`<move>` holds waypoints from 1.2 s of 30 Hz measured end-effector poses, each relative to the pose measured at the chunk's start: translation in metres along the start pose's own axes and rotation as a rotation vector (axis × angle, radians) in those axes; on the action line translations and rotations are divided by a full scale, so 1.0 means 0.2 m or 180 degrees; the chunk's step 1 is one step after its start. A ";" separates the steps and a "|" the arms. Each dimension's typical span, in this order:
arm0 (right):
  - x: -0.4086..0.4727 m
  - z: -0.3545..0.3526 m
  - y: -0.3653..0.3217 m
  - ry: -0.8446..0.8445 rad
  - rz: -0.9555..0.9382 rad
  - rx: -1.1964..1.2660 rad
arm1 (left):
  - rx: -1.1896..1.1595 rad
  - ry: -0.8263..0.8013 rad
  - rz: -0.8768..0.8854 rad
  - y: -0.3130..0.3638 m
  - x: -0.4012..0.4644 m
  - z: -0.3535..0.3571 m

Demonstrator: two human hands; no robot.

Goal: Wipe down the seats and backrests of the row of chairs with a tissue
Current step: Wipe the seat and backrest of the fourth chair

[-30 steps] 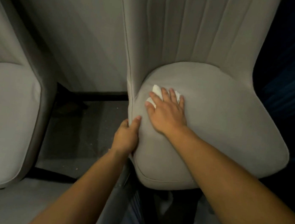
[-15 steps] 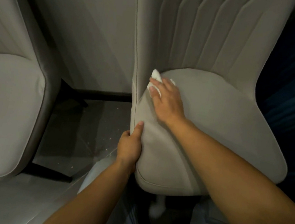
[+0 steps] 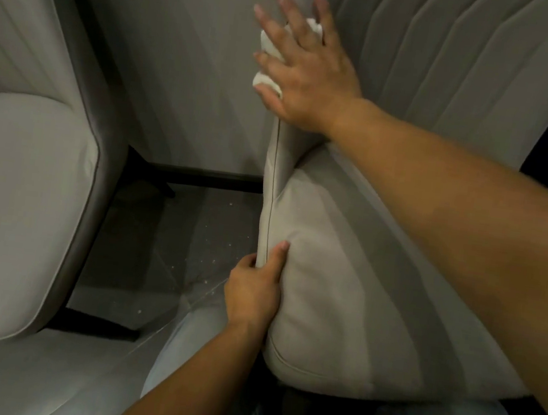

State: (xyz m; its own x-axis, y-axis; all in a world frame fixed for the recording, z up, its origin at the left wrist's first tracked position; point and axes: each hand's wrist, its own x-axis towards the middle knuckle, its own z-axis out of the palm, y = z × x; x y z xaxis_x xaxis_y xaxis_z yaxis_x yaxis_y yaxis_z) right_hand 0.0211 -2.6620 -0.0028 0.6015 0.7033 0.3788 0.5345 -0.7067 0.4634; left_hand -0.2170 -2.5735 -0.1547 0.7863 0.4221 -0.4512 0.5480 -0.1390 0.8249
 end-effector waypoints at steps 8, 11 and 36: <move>-0.22 0.14 -0.29 -0.0230 0.0332 0.0830 | 0.0548 -0.0003 0.0463 0.01 0.02 -0.04; -0.41 0.23 -0.39 -0.0406 0.0129 0.1332 | 0.0406 -0.0266 0.0449 0.06 0.10 -0.10; -0.85 -0.17 -0.81 -0.1716 0.0291 0.2452 | 0.0644 0.1327 0.2502 1.30 0.62 0.17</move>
State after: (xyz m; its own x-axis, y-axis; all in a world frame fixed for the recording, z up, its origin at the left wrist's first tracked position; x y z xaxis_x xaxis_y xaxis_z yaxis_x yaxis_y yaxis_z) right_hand -0.1876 -2.6637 -0.1149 0.7509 0.6488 -0.1234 0.6010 -0.7488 -0.2796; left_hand 0.0334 -2.5884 -0.0084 0.8090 0.4234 0.4078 -0.0317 -0.6613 0.7495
